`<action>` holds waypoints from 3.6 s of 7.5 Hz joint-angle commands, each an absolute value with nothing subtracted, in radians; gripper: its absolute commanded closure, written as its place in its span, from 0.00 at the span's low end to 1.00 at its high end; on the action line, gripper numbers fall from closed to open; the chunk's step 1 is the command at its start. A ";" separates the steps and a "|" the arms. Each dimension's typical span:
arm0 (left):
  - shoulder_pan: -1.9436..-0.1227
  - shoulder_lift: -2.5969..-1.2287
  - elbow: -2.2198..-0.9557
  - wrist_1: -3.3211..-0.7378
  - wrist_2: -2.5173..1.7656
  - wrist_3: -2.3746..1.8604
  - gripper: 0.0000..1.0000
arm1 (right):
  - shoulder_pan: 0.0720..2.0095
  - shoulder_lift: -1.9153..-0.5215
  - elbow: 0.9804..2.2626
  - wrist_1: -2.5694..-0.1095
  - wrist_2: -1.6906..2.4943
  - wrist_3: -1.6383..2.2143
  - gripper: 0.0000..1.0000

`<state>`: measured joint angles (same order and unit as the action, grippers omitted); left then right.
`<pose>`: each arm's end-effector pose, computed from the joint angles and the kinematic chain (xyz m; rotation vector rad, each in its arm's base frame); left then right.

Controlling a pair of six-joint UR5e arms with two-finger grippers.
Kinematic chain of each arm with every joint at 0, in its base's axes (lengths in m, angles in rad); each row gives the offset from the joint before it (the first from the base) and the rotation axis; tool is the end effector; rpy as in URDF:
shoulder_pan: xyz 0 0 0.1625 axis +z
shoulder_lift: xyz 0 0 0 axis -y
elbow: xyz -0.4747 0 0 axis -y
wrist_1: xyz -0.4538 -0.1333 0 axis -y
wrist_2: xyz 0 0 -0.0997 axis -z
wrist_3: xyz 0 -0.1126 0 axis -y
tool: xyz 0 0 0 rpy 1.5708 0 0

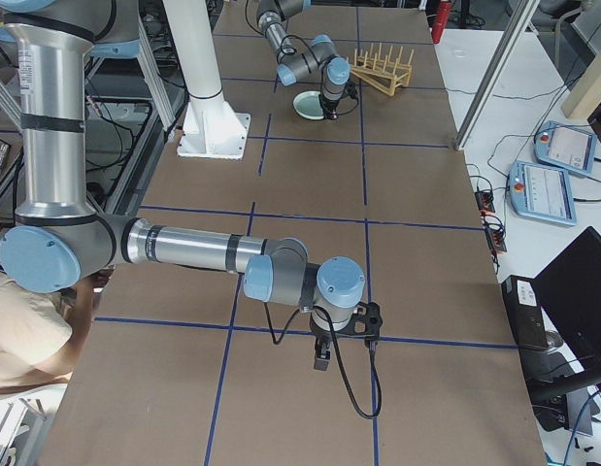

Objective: Place plate on table

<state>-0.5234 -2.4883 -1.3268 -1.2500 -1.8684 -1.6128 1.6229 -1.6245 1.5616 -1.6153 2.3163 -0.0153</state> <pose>0.6968 -0.5179 0.2346 -0.2047 0.4146 -0.5030 0.0838 -0.5140 0.7580 -0.0772 -0.7479 0.0751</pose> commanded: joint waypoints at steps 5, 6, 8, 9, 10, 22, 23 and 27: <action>-0.778 -2.391 -1.662 -1.247 -1.874 -1.316 0.00 | 1.623 -1.624 1.562 -1.615 2.316 -0.015 0.00; -0.896 -2.340 -1.737 -1.246 -1.891 -1.151 0.00 | 1.623 -1.624 1.562 -1.615 2.316 -0.015 0.00; -1.164 -2.222 -1.758 -1.249 -2.052 -0.703 0.00 | 1.623 -1.624 1.562 -1.615 2.316 -0.015 0.00; -1.263 -2.147 -1.758 -1.253 -2.107 -0.502 0.00 | 1.623 -1.624 1.560 -1.615 2.316 -0.015 0.00; -1.381 -2.058 -1.755 -1.264 -2.152 -0.295 0.00 | 1.623 -1.624 1.562 -1.615 2.316 -0.015 0.00; -1.660 -1.546 -1.631 -1.523 -2.283 0.115 0.00 | 1.623 -1.624 1.560 -1.615 2.316 -0.015 0.00; -1.658 -1.545 -1.612 -1.526 -2.283 0.117 0.00 | 1.623 -1.624 1.560 -1.615 2.316 -0.015 0.00; -1.658 -1.545 -1.627 -1.536 -2.283 0.117 0.00 | 1.623 -1.624 1.560 -1.615 2.316 -0.015 0.00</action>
